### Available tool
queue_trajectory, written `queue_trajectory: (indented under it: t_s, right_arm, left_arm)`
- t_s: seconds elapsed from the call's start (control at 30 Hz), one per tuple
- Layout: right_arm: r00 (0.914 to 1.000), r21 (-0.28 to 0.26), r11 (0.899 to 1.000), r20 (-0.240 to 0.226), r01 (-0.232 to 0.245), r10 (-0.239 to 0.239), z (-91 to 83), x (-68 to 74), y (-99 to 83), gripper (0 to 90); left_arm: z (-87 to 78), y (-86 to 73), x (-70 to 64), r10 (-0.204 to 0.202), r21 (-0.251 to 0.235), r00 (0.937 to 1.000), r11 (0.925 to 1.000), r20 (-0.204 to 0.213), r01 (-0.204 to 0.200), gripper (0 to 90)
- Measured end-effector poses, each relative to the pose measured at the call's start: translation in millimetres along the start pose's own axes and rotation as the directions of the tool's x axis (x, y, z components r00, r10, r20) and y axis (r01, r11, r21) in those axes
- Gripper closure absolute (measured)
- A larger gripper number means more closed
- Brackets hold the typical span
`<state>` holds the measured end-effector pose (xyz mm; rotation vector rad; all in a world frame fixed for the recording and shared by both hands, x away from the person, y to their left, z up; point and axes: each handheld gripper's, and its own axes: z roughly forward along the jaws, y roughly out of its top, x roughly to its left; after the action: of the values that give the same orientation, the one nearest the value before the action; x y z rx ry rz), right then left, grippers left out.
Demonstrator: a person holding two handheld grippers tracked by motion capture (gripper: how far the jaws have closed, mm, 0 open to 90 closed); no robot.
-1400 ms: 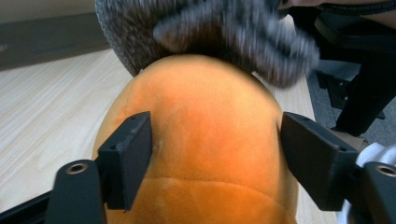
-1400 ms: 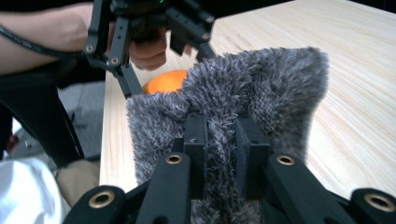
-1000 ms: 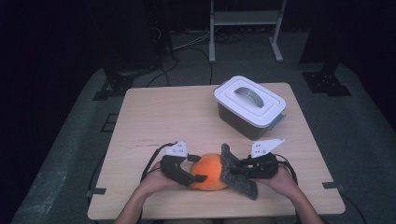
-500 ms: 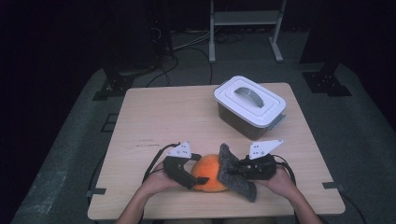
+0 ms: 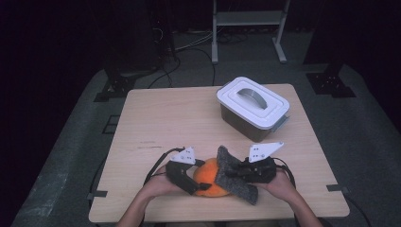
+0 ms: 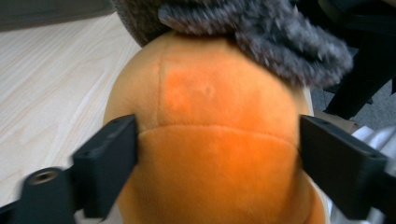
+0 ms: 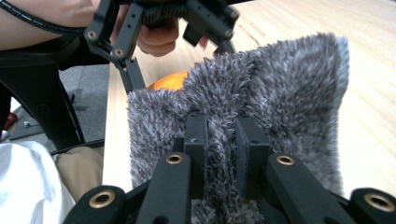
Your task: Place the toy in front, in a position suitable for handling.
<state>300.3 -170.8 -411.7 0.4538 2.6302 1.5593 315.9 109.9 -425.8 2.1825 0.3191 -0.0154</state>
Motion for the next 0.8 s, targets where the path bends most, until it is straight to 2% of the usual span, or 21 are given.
queue_trajectory:
  t_s: [0.13, 0.2, 0.3, 0.33, 0.47, 0.67, 0.7, 0.8]
  right_arm:
    - [1.0, 0.004, 1.0, -0.001, 0.008, -0.008, -0.1, 1.5, 0.5, 75.9]
    - [0.9999, 0.006, 1.0, -0.007, 0.009, -0.009, -0.7, 0.5, -0.6, 75.9]
    - [1.0, 0.007, 1.0, -0.008, 0.004, -0.004, -3.0, -2.3, -2.5, 75.9]
    - [1.0, 0.013, 1.0, -0.004, -0.001, 0.001, -3.8, -3.7, -3.9, 75.8]
    - [0.9987, 0.035, 0.998, 0.015, -0.048, 0.048, -8.6, -14.0, -14.6, 75.5]
    - [0.9933, 0.086, 0.991, 0.055, -0.106, 0.102, -14.6, -26.2, -26.4, 75.4]
    - [0.9926, 0.08, 0.991, 0.063, -0.109, 0.104, -17.4, -27.3, -26.0, 75.4]
    - [0.9933, 0.004, 0.994, 0.039, -0.109, 0.109, -24.9, -24.6, -19.8, 75.5]
  left_arm:
    - [4.3, 0.1, 1.1, -0.025, -0.004, 0.9997, 0.9997, -0.004, 0.025, 4.8]
    - [4.3, -1.8, -0.2, -0.003, 0.002, 1.0, 1.0, -0.003, 0.003, 12.2]
    - [1.8, -3.0, 0.1, 0.009, 0.018, 0.9999, 0.9998, -0.007, -0.009, 19.4]
    - [1.1, -4.6, 1.5, 0.002, 0.016, 1.0, 0.9999, -0.003, -0.002, 20.1]
    - [-2.9, -12.1, 9.5, -0.024, 0.002, 0.9995, 0.9997, 0.021, 0.024, 21.7]
    - [-6.9, -16.7, 13.8, -0.034, 0.001, 0.9984, 0.9994, 0.045, 0.034, 21.3]
    - [-7.5, -17.5, 14.5, -0.04, -0.004, 0.9981, 0.9992, 0.048, 0.04, 20.9]
    - [-7.6, -17.0, 14.6, -0.042, -0.005, 0.9975, 0.9991, 0.056, 0.043, 18.2]
